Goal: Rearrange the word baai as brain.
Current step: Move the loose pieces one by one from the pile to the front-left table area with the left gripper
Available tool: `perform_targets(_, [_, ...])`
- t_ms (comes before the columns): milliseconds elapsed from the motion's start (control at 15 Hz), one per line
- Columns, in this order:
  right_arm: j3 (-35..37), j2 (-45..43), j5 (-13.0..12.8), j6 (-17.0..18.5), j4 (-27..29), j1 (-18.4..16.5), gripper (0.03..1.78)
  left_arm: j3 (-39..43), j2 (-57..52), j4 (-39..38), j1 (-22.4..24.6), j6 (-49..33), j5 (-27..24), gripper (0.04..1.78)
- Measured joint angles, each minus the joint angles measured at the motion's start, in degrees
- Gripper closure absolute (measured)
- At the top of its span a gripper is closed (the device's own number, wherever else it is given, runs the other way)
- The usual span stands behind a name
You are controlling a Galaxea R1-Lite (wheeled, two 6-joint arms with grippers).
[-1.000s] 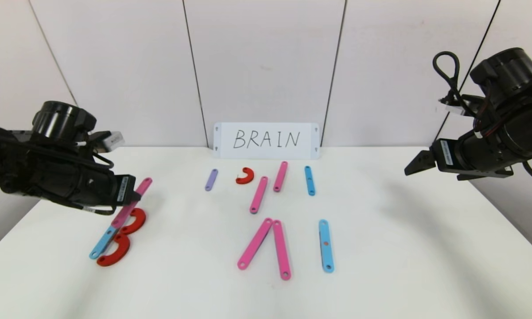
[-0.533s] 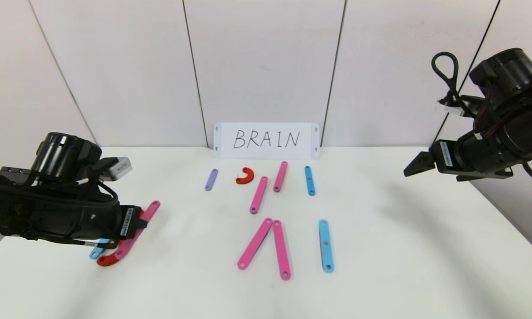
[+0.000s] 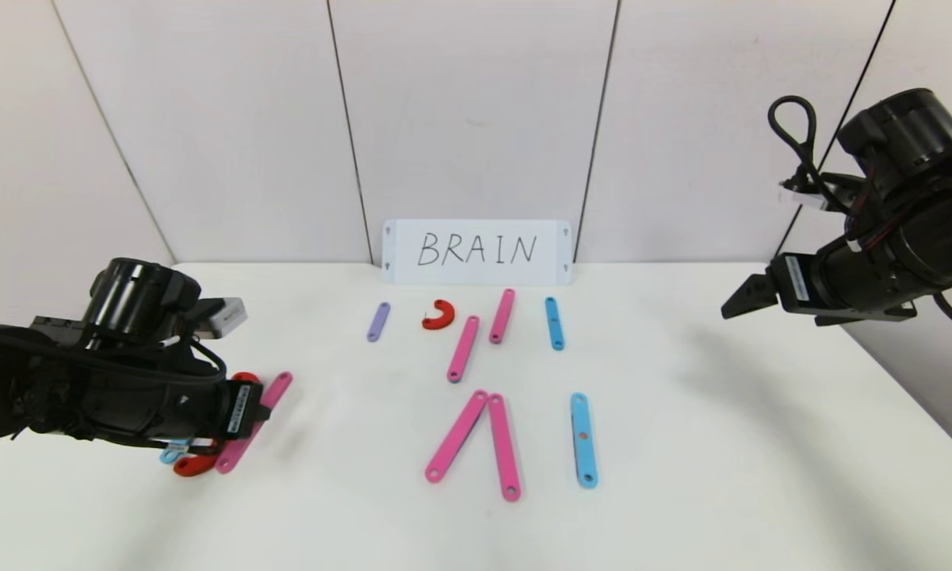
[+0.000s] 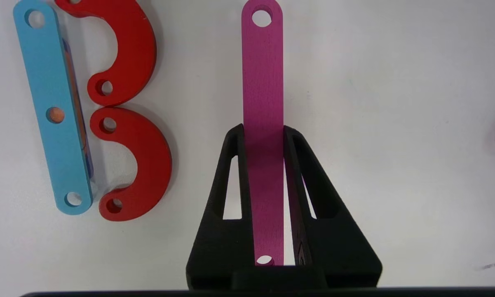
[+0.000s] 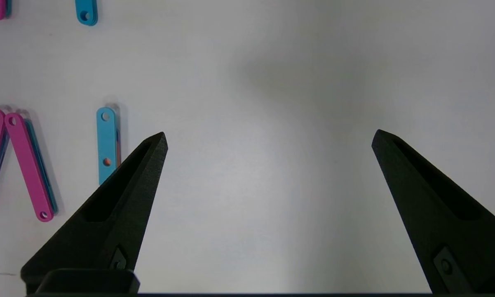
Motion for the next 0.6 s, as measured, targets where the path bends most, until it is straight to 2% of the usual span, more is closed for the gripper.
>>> perform_targets(200, [0.12,-0.02,0.00,-0.22,0.05,0.00,0.07,1.51,1.96,-4.78,-0.55,-1.77,0.06,1.54])
perform_targets(600, [0.15,-0.02,0.02,-0.22,0.05,0.00,0.07,3.33,4.16,-5.80,-1.63,-2.12,0.55,1.54])
